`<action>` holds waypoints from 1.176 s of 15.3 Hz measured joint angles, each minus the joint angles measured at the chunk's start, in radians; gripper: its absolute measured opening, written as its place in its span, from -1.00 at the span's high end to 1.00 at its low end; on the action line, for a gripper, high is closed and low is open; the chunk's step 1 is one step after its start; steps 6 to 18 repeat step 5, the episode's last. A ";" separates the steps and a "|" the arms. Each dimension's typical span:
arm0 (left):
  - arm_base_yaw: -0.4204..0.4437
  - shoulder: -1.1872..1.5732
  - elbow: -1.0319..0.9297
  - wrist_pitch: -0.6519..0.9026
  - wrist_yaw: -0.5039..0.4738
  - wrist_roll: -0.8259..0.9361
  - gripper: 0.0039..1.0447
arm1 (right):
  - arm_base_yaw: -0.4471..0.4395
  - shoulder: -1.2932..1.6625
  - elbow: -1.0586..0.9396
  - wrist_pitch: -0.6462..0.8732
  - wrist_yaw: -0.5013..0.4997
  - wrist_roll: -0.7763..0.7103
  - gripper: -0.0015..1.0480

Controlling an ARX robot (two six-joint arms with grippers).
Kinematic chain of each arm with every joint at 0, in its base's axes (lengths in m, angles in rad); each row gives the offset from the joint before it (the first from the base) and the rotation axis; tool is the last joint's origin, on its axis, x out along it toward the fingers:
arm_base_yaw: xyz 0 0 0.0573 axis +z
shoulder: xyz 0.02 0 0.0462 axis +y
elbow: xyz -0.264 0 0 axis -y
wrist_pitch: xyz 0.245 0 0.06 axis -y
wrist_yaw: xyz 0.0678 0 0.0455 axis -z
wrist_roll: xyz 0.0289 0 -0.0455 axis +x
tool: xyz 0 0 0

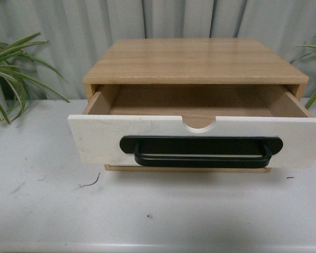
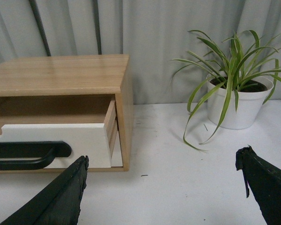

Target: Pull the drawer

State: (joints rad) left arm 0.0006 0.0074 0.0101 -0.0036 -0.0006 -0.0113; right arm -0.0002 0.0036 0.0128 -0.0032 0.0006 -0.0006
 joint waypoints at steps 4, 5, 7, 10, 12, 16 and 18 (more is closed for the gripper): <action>0.000 0.000 0.000 0.000 0.000 0.000 -0.88 | 0.000 0.000 0.000 0.000 0.000 0.000 -0.88; 0.000 0.000 0.000 0.000 0.000 0.000 -0.88 | 0.000 0.000 0.000 0.000 0.000 0.000 -0.88; 0.000 0.000 0.000 0.000 0.000 0.000 -0.88 | 0.000 0.000 0.000 0.000 0.000 0.000 -0.88; 0.000 0.000 0.000 0.000 0.000 0.000 -0.88 | 0.000 0.000 0.000 0.000 0.000 0.000 -0.88; 0.000 0.000 0.000 0.000 0.000 0.000 -0.88 | 0.000 0.000 0.000 0.000 0.000 0.000 -0.88; 0.000 0.000 0.000 0.000 0.000 0.000 -0.88 | 0.000 0.000 0.000 0.000 0.000 0.000 -0.88; 0.000 0.000 0.000 0.000 0.000 0.000 -0.88 | 0.000 0.000 0.000 0.000 0.000 0.000 -0.88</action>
